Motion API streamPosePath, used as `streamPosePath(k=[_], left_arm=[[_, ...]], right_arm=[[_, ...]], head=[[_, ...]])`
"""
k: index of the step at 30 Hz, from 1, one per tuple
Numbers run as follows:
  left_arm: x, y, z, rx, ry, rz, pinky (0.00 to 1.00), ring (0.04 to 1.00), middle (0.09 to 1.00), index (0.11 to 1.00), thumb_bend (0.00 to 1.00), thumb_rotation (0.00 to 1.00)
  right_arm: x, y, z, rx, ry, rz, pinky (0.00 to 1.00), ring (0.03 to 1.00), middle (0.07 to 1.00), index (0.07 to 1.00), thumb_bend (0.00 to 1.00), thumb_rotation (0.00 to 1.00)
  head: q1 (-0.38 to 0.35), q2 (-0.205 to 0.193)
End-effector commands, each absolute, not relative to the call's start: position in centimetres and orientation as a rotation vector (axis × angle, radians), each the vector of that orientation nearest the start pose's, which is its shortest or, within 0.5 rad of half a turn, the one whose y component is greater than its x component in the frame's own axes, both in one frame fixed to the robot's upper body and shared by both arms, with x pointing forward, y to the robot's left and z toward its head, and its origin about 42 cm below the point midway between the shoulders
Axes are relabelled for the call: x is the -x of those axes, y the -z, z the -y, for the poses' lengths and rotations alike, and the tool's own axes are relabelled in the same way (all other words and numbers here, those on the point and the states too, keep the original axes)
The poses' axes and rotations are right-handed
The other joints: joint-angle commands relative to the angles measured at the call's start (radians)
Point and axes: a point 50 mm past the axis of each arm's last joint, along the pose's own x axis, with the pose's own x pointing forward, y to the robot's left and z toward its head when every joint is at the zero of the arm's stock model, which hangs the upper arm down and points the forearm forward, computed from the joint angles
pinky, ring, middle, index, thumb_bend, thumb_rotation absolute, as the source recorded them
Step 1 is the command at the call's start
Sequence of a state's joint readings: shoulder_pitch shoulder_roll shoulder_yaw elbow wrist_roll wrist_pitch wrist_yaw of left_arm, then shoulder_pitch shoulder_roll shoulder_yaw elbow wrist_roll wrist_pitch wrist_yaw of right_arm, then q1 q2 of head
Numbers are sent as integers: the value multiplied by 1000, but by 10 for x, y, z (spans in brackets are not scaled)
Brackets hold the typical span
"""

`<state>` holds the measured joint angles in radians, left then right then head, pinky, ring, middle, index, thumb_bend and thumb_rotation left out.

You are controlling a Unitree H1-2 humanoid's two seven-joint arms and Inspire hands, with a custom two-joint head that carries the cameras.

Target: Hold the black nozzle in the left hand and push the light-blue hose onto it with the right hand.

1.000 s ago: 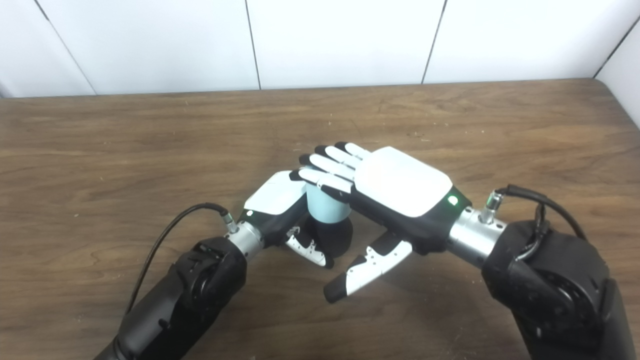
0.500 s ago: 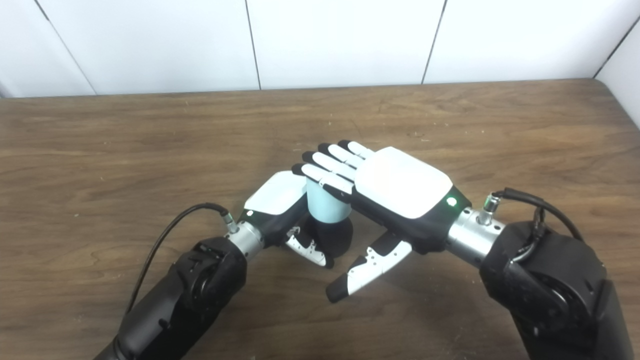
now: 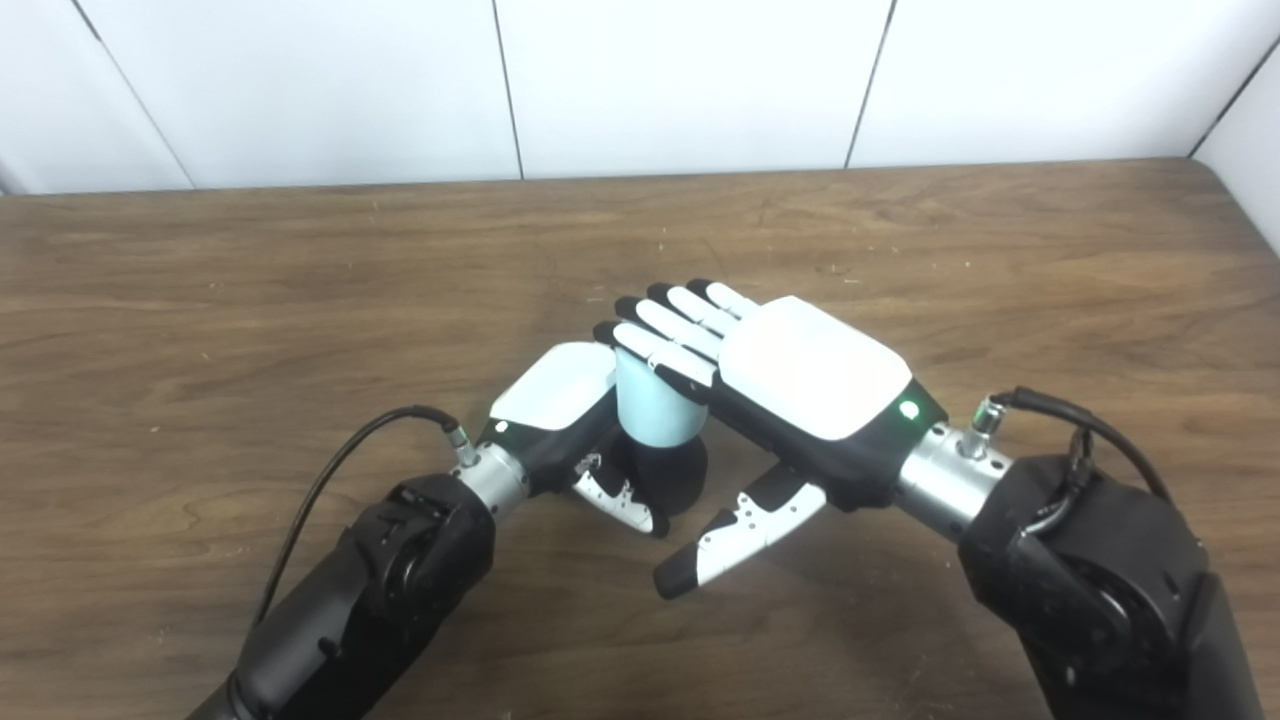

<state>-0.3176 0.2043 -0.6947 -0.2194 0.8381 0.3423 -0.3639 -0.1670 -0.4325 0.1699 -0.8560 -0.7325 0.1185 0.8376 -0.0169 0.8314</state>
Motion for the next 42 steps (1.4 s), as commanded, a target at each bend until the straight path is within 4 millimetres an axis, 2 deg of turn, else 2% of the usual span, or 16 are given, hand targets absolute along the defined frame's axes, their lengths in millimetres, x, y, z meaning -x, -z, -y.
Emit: streamPosePath(k=[1, 11, 22, 42], left_arm=[[-280, -117, -102, -1237, 885, -55, 1000, 692, 506, 467, 521, 0], [-282, -118, -103, -1236, 884, -56, 1000, 700, 500, 473, 522, 0], [-281, -119, -103, -1239, 877, -63, 1000, 701, 496, 478, 522, 0], [-281, -120, -101, -1216, 881, -64, 1000, 702, 497, 477, 522, 0]], right_arm=[[-226, -296, 216, 1341, -639, 476, 1000, 1000, 1000, 989, 728, 1000], [-222, -278, 216, 1328, -731, 426, 1000, 1000, 1000, 1000, 723, 1000], [-221, -271, 214, 1336, -791, 395, 1000, 1000, 1000, 999, 716, 1000], [-227, -271, 207, 1343, -827, 405, 1000, 1000, 993, 983, 714, 1000]], head=[[0, 1], [-5, 3], [-3, 6], [-2, 12]])
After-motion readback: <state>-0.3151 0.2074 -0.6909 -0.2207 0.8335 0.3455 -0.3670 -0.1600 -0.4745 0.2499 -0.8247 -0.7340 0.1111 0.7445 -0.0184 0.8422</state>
